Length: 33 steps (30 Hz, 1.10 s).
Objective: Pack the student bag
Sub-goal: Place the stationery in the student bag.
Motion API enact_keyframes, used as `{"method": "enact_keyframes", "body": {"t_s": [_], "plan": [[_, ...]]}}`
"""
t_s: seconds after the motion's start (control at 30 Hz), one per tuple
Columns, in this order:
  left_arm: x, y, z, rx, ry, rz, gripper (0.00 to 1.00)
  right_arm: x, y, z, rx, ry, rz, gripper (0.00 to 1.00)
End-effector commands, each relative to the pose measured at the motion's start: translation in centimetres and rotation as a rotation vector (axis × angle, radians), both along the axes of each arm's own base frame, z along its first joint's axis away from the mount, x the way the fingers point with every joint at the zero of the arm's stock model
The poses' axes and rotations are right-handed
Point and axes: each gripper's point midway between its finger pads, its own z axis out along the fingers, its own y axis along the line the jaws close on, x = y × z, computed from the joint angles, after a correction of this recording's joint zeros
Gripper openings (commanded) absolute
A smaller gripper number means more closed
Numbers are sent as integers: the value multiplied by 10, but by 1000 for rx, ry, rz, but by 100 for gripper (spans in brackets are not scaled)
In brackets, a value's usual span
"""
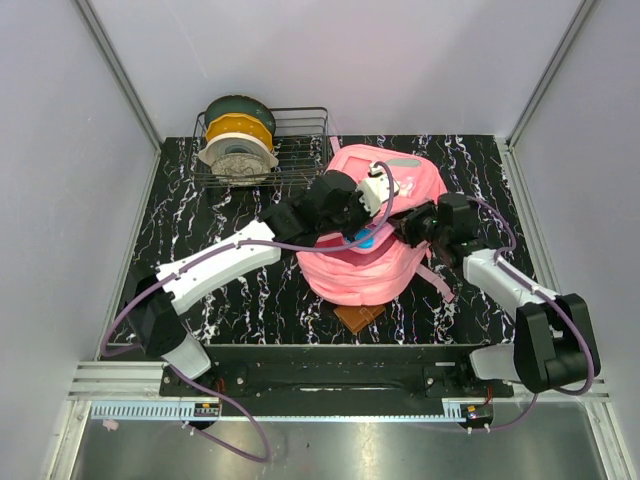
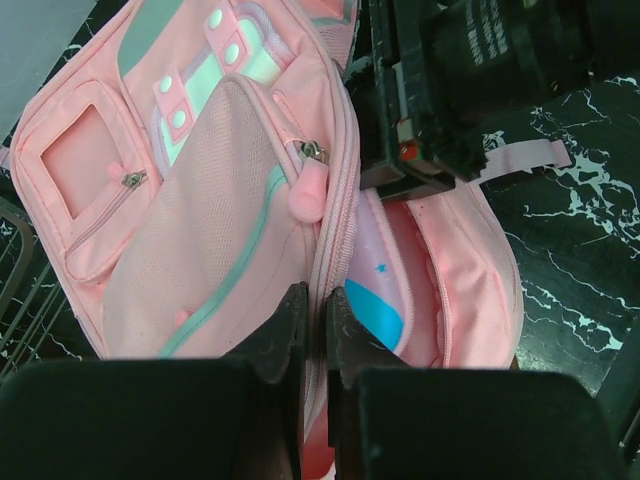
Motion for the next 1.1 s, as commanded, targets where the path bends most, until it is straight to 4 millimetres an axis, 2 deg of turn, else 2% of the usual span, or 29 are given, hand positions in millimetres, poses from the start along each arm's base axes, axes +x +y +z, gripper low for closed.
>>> {"method": "enact_keyframes", "body": {"t_s": [0.0,0.03,0.1,0.13,0.2,0.23,0.27,0.33,0.4,0.43,0.5,0.53,0.6,0.67,0.7,0.73,0.77,0.8,0.83,0.87,0.9,0.93,0.97,1.03,1.07], "plan": [[-9,-9,90,-239,-104,8,0,44,10,59,-31,-266,-174,18],[-10,-11,89,-243,-93,11,0,51,6,61,-42,-287,-231,19],[-10,-14,91,-254,-85,14,0,52,12,53,-61,-294,-272,20],[-10,-15,90,-255,-79,16,0,53,21,52,-66,-319,-280,24],[-9,-16,91,-258,-77,19,0,54,25,46,-75,-320,-284,36],[-9,-17,89,-253,-71,19,0,52,27,41,-68,-325,-278,49],[-9,-16,89,-250,-73,19,0,51,25,40,-59,-324,-282,55],[-4,-12,88,-237,-83,50,0,40,22,38,-81,-330,-266,69],[0,-10,85,-226,-89,72,0,29,21,39,-102,-335,-230,77],[1,-8,84,-219,-94,80,0,20,18,46,-113,-363,-213,80],[4,-7,80,-209,-94,95,0,5,19,49,-134,-373,-162,81],[4,-8,78,-206,-93,99,0,-4,16,59,-140,-408,-146,82],[7,-8,77,-203,-93,109,0,-17,11,58,-164,-394,-132,84],[10,-7,74,-199,-90,124,0,-32,4,69,-168,-422,-127,84],[11,-7,74,-198,-88,129,0,-39,-2,58,-202,-375,-124,84],[11,-8,73,-200,-86,131,0,-49,-6,67,-196,-389,-126,84],[11,-8,72,-198,-84,129,0,-54,-11,66,-209,-373,-131,84],[10,-7,70,-196,-81,128,0,-64,-20,47,-263,-299,-137,84],[9,-9,68,-194,-75,119,0,-72,-27,50,-260,-297,-157,83],[7,-9,65,-191,-68,112,0,-77,-34,44,-268,-269,-179,83],[6,-9,62,-189,-63,107,6,-84,-45,31,-303,-218,-210,83],[3,-10,61,-191,-51,97,18,-90,-50,32,-287,-225,-230,83],[2,-8,60,-196,-46,96,33,-93,-53,32,-280,-225,-242,82],[2,-5,60,-217,-25,120,74,-99,-59,29,-261,-217,-275,82],[0,-2,60,-225,-15,121,87,-100,-60,32,-254,-227,-280,82]]}}
